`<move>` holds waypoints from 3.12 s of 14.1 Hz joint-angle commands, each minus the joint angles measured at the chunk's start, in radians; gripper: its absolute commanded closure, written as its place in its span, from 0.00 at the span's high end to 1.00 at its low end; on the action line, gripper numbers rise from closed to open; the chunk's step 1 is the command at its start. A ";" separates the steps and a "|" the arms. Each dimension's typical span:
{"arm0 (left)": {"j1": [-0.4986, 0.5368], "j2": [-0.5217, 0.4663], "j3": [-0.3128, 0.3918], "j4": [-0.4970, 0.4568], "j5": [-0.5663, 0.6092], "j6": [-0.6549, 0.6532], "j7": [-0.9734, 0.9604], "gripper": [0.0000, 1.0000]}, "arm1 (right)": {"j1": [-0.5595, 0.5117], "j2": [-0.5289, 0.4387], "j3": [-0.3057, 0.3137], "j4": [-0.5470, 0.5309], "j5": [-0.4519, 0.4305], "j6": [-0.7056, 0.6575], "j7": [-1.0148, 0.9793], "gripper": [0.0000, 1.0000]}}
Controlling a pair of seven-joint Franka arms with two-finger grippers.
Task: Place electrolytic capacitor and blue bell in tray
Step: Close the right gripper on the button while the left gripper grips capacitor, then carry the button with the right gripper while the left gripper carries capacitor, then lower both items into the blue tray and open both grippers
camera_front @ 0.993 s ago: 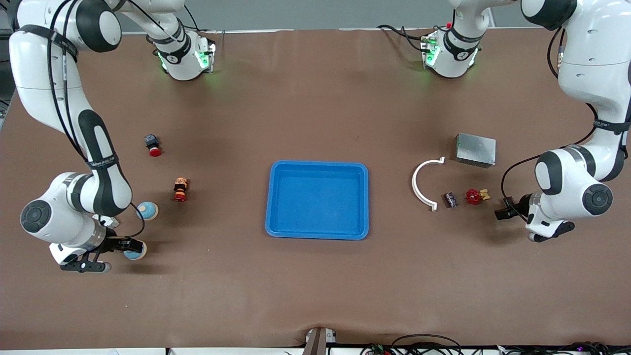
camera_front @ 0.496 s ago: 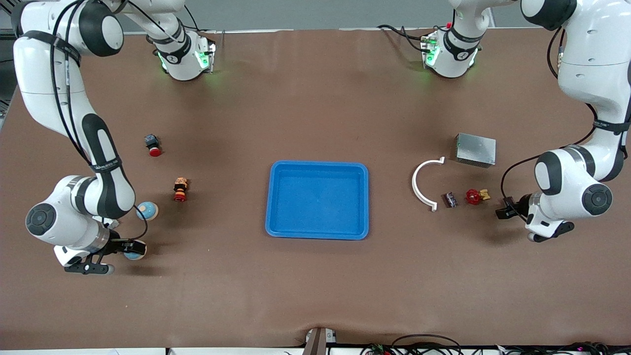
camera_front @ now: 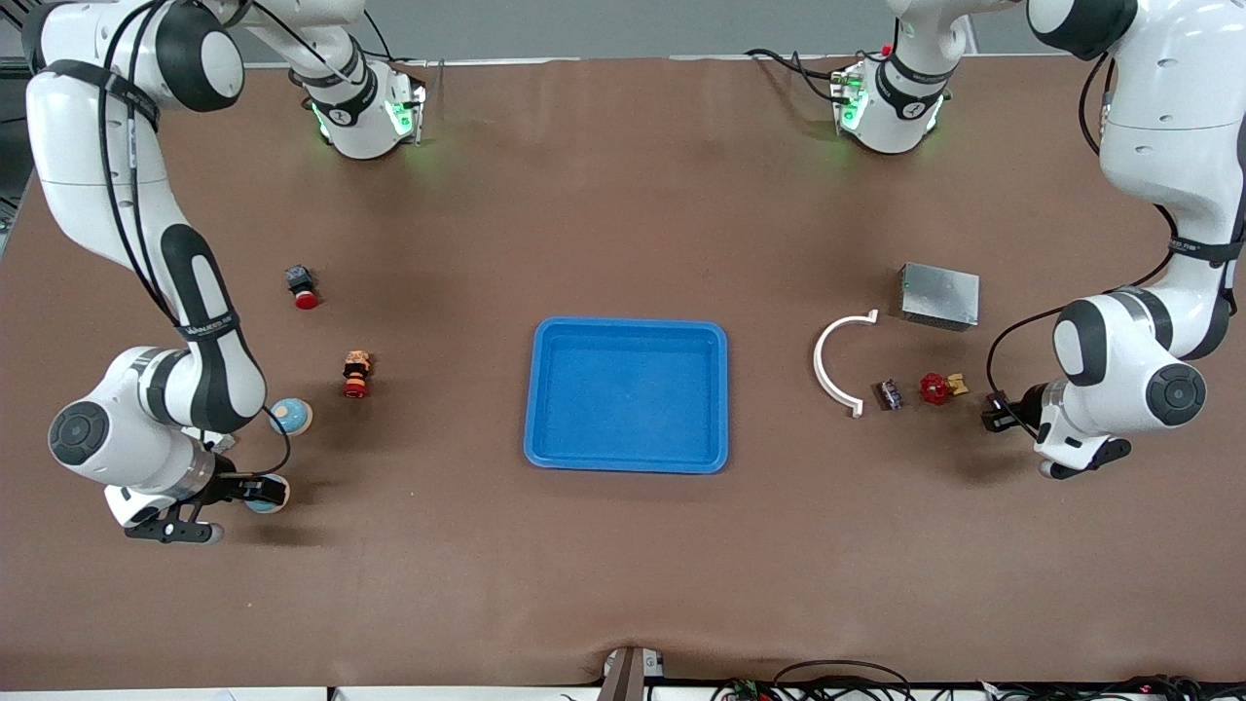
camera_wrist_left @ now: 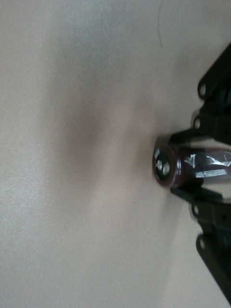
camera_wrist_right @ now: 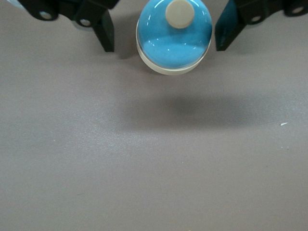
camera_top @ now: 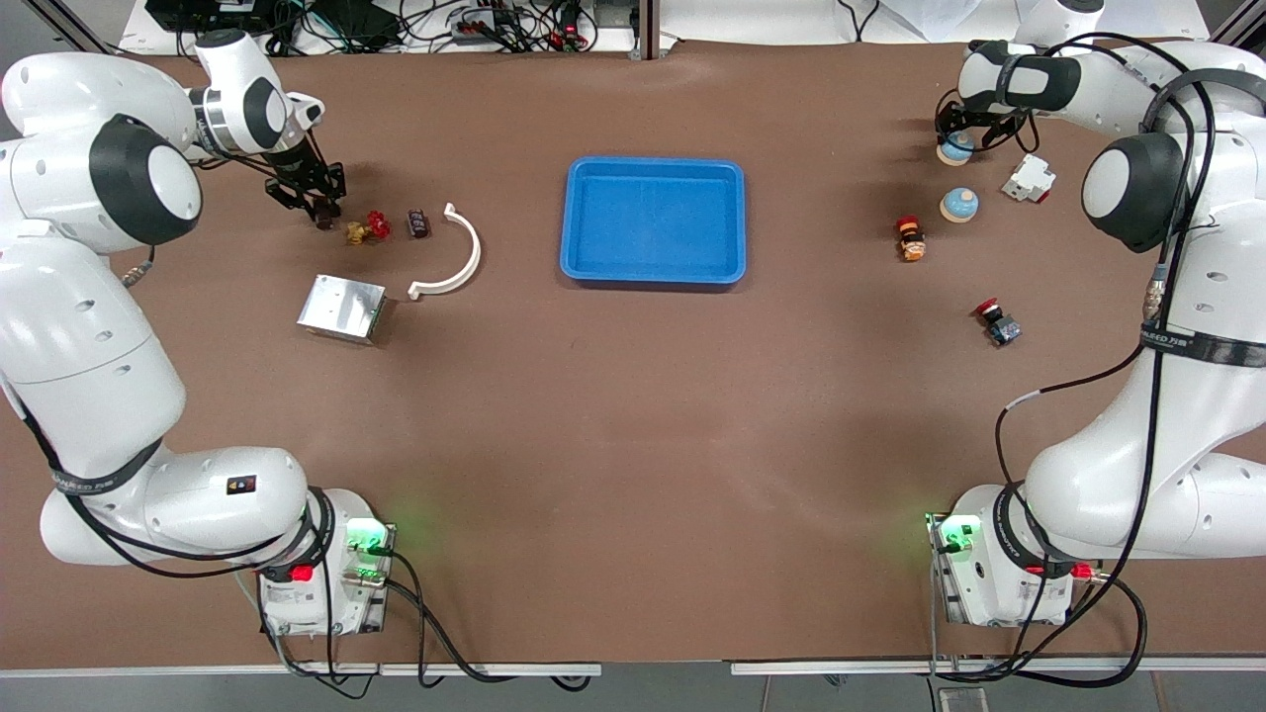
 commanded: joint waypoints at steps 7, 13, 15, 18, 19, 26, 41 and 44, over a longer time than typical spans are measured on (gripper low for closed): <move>-0.004 -0.022 0.001 0.056 0.025 -0.059 -0.021 0.01 | 0.005 0.007 0.004 0.019 0.024 -0.017 0.011 0.00; -0.010 -0.083 -0.010 0.140 0.011 -0.256 -0.024 0.01 | 0.138 -0.111 0.006 0.018 0.044 -0.184 0.222 0.00; -0.022 -0.114 -0.011 0.166 0.011 -0.315 -0.068 0.01 | 0.203 -0.166 0.006 0.007 0.044 -0.258 0.361 0.00; -0.086 -0.119 -0.011 0.263 0.010 -0.453 -0.180 0.01 | 0.350 -0.269 0.004 -0.057 0.042 -0.283 0.588 0.00; -0.115 -0.119 -0.011 0.283 0.010 -0.481 -0.226 0.01 | 0.398 -0.293 0.004 -0.080 0.042 -0.278 0.651 0.00; -0.257 -0.125 -0.045 0.333 -0.072 -0.521 -0.559 0.01 | 0.668 -0.381 0.001 -0.284 0.028 -0.099 1.030 0.00; -0.587 0.039 -0.052 0.366 -0.069 -0.363 -1.097 0.02 | 0.803 -0.235 -0.001 -0.266 -0.090 0.015 1.339 0.00; -0.622 0.048 -0.054 0.366 -0.073 -0.343 -1.185 0.02 | 0.809 -0.191 -0.001 -0.235 -0.087 0.018 1.356 0.00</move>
